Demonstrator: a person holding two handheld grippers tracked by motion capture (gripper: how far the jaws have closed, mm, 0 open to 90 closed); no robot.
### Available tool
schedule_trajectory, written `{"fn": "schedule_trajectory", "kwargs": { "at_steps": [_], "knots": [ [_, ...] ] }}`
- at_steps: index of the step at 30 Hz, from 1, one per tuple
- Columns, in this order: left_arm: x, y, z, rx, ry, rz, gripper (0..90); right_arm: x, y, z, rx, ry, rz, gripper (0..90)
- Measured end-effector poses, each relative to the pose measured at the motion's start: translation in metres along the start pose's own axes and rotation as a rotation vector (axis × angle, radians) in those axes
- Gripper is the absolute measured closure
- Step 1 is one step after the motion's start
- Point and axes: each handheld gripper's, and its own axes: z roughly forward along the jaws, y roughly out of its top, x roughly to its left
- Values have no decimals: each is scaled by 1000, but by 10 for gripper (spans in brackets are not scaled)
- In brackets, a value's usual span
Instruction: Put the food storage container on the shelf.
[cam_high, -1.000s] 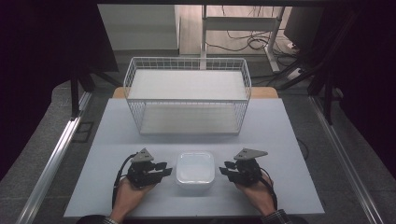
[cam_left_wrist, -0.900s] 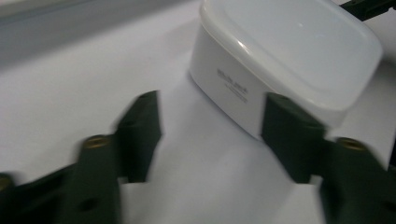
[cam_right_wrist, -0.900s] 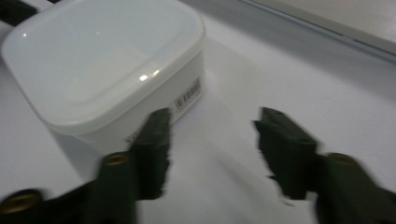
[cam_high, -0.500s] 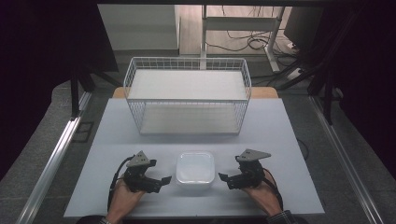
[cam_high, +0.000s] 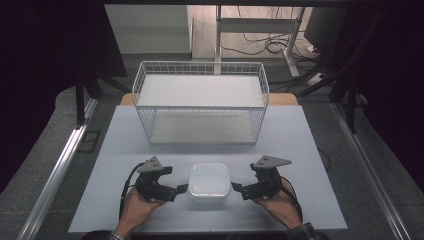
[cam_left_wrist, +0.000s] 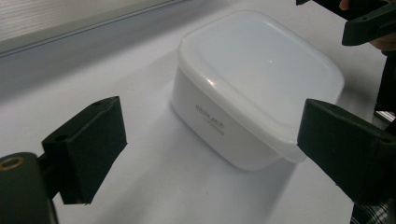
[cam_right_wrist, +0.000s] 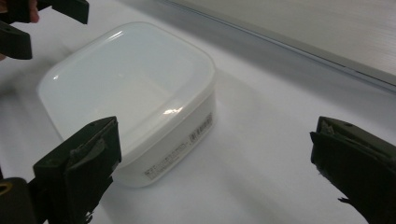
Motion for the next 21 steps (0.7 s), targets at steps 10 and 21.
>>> {"fn": "schedule_trajectory", "kwargs": {
  "at_steps": [10, 21],
  "knots": [
    [-4, 14, 15, 22, -46, 24, 134, 9, 10, 10, 14, 49, -5, 83],
    [-1, 18, 29, 53, -64, 20, 154, 16, 20, 29, 62, 65, -32, 155]
  ]
}}
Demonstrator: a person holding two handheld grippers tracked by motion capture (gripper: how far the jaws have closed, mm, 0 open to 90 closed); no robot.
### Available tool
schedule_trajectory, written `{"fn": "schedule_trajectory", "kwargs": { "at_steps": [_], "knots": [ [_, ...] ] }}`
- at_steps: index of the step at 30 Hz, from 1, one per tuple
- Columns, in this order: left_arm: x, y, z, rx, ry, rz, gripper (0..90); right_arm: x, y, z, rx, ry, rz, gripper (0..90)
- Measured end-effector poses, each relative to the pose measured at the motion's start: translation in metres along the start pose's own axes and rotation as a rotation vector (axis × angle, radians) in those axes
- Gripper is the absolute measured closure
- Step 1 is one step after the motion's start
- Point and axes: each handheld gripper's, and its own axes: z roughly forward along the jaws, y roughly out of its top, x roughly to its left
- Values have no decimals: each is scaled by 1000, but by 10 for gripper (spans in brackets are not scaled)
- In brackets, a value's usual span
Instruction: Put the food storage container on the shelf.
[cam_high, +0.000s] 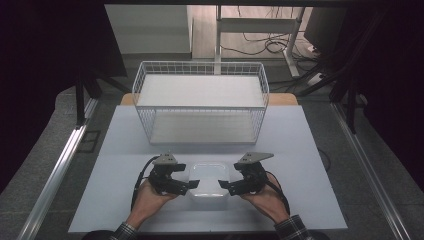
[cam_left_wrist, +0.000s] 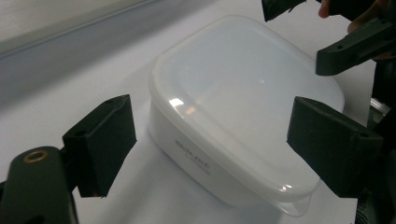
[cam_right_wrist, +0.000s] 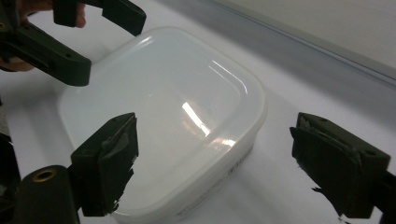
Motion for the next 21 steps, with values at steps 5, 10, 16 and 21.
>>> {"fn": "schedule_trajectory", "kwargs": {
  "at_steps": [5, 10, 16, 21],
  "knots": [
    [0, -2, 6, 18, -13, -3, 177, -2, -2, 7, 19, 19, 22, 179],
    [4, -5, 7, 18, -73, -41, 192, -4, -3, 8, 29, 65, 72, 217],
    [0, -10, 0, 17, -106, -66, 341, -7, -9, 7, 40, 134, 145, 250],
    [-3, -15, -9, -5, -96, -119, 490, -3, -9, -3, 77, 127, 199, 392]
  ]
}}
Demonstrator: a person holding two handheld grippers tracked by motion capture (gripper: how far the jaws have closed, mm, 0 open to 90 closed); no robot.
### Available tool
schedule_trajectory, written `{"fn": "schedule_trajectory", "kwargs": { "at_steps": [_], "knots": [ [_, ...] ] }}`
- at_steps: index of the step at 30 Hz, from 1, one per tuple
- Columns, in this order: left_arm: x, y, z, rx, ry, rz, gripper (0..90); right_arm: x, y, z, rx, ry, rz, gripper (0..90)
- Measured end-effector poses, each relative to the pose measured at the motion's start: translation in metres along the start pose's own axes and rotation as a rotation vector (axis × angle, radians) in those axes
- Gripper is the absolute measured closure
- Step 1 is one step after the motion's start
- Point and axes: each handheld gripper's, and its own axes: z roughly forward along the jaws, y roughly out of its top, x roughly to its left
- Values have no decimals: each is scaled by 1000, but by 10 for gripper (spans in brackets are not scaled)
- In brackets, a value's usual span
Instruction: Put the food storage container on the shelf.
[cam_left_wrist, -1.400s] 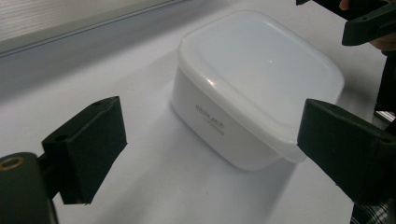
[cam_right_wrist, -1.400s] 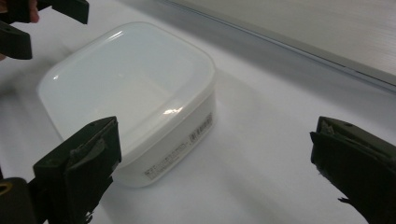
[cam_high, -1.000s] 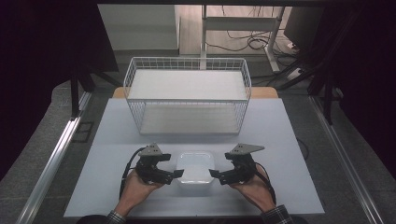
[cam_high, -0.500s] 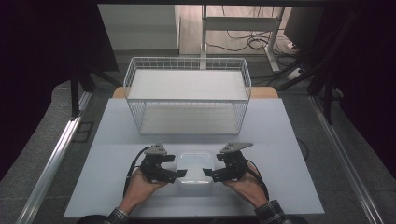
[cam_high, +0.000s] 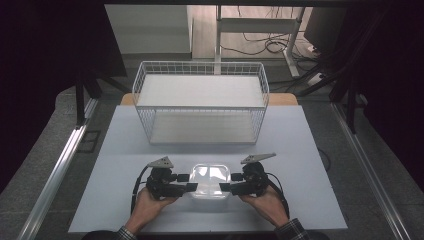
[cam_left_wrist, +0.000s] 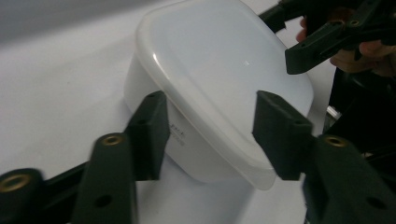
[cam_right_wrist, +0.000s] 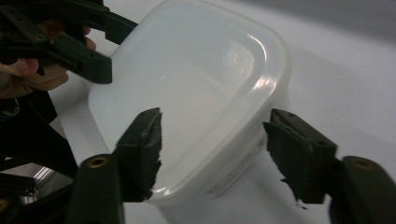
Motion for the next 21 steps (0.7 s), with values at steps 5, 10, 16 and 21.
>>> {"fn": "schedule_trajectory", "kwargs": {
  "at_steps": [5, 10, 16, 21],
  "knots": [
    [-7, -4, -7, -20, 18, -18, 608, 12, -2, -12, -14, -51, -3, 571],
    [-10, -2, -11, -72, 49, -22, 692, 8, -4, -18, -82, -51, 45, 688],
    [-10, -2, -13, -92, 82, -30, 799, 13, -5, -21, -128, -91, 31, 784],
    [-12, -1, -12, -100, 111, -22, 801, 14, -6, -20, -145, -108, 20, 786]
  ]
}}
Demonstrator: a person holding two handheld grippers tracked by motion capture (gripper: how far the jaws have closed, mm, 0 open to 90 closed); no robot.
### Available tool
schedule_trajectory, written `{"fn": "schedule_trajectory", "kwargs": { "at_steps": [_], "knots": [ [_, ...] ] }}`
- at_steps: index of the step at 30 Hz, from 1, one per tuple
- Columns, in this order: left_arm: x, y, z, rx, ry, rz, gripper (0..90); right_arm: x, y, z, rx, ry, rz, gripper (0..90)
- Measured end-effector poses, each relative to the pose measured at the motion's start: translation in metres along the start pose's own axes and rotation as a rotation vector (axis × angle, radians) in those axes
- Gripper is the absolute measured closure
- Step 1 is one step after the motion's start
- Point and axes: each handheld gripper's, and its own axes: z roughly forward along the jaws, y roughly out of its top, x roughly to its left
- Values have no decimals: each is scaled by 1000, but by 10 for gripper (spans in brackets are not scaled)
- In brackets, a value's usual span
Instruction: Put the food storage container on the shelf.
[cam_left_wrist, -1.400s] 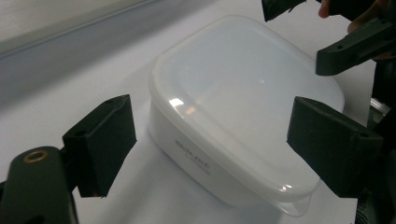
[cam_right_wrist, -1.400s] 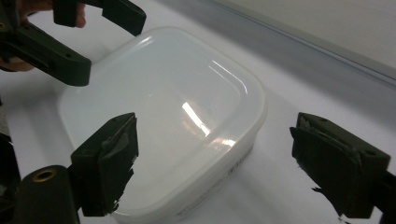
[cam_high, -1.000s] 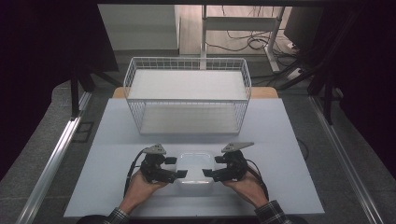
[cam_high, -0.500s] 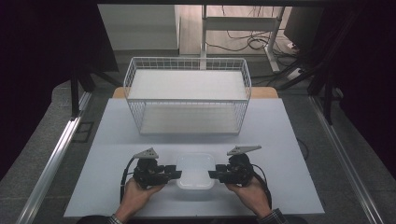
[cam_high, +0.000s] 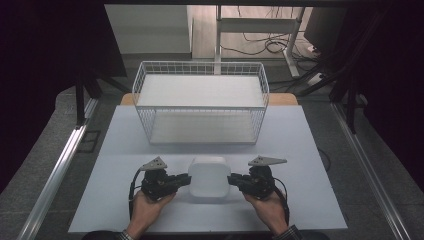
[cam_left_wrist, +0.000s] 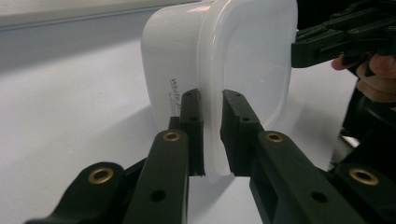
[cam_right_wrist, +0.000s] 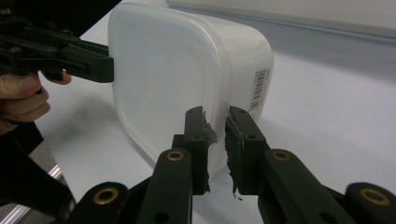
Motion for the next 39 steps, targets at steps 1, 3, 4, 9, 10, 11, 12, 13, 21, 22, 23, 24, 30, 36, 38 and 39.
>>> {"fn": "schedule_trajectory", "kwargs": {
  "at_steps": [1, 3, 4, 9, 10, 11, 12, 13, 21, 22, 23, 24, 30, 36, 38, 39],
  "knots": [
    [0, 1, 0, -3, 0, 0, 801, 1, 0, 0, -5, -6, -7, 786],
    [0, 2, -2, -15, -2, -1, 801, 1, 2, -2, -21, -6, -13, 786],
    [-1, 3, -2, -20, 1, 1, 801, 2, 2, -3, -31, -5, -16, 786],
    [-3, 9, -4, -34, 18, 16, 801, 2, 6, -4, -65, -7, -34, 786],
    [-3, 11, -5, -36, 21, 22, 801, 1, 7, -5, -70, -7, -36, 786],
    [-4, 13, -6, -38, 23, 27, 801, 1, 8, -5, -79, -4, -38, 786],
    [-4, 15, -6, -42, 24, 31, 801, 1, 10, -6, -84, -4, -40, 786],
    [-4, 18, -8, -46, 26, 34, 801, 1, 12, -7, -91, -3, -44, 786],
    [-7, 42, -17, -79, 47, 61, 801, 3, 34, -14, -137, -9, -78, 786],
    [-7, 46, -19, -83, 50, 67, 801, 3, 37, -15, -141, -11, -82, 786],
    [-7, 50, -20, -87, 49, 69, 801, 3, 41, -16, -148, -9, -87, 786],
    [-7, 52, -21, -89, 48, 74, 801, 3, 45, -17, -152, -11, -92, 786],
    [-6, 72, -27, -108, 61, 89, 801, 3, 63, -21, -180, -11, -101, 785],
    [-5, 92, -34, -130, 64, 99, 801, 4, 84, -26, -206, -13, -115, 786],
    [-4, 99, -37, -140, 64, 101, 801, 4, 92, -27, -213, -9, -118, 785],
    [-4, 102, -39, -145, 63, 104, 801, 4, 97, -28, -215, -5, -115, 786]
  ]
}}
